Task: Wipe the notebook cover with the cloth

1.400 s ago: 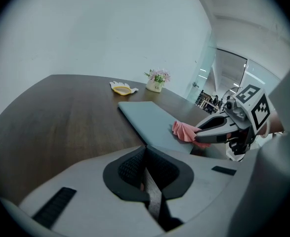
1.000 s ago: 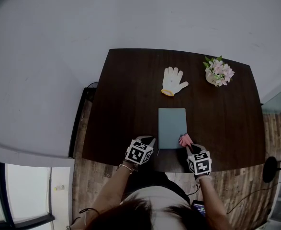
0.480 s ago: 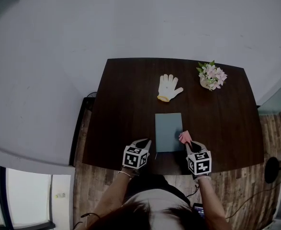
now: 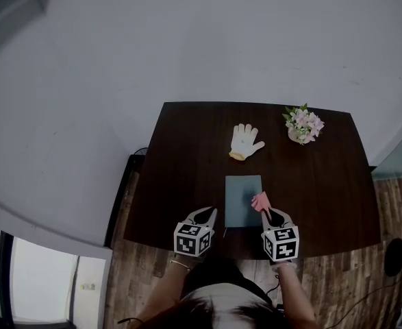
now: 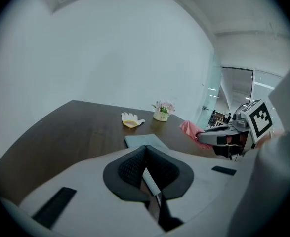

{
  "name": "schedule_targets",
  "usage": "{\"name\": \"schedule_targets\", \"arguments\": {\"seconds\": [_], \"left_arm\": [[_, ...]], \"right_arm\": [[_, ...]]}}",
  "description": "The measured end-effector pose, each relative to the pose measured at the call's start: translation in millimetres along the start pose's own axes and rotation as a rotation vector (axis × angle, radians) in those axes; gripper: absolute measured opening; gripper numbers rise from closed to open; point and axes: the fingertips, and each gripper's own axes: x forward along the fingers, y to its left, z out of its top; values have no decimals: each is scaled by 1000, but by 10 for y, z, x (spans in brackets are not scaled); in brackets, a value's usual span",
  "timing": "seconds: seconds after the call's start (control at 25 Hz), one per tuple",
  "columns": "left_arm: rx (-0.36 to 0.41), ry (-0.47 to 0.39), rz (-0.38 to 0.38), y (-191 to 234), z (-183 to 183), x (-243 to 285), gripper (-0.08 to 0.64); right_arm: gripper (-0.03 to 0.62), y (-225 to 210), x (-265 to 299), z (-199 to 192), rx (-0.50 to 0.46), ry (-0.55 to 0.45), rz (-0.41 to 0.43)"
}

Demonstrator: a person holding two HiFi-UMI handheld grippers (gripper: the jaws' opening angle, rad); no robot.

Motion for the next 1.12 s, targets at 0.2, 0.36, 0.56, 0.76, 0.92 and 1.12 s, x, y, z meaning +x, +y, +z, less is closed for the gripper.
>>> {"name": "schedule_targets", "arguments": {"seconds": [0.2,0.36,0.56,0.76,0.92,1.12], "left_arm": [[12,-69,7,-147,200,-200,18],[53,-101,-9,-268,353,-314,18],[87,-145,-45,-364,594,-396,18],[111,-175,-85,-366,788,-427,18],[126,-183,-110,-327,893,-443,18],[144,-207,-130,-272,1049,-514,18]], "right_arm": [[40,71,-165,179,14,-68,7],[40,137,-291,324,4,-117,6],[40,192,-394,517,-2,-165,-11],[40,245,-414,678,-8,-194,-45],[40,288,-379,784,-1,-197,-68],[38,392,-383,929,7,-219,-83]]}}
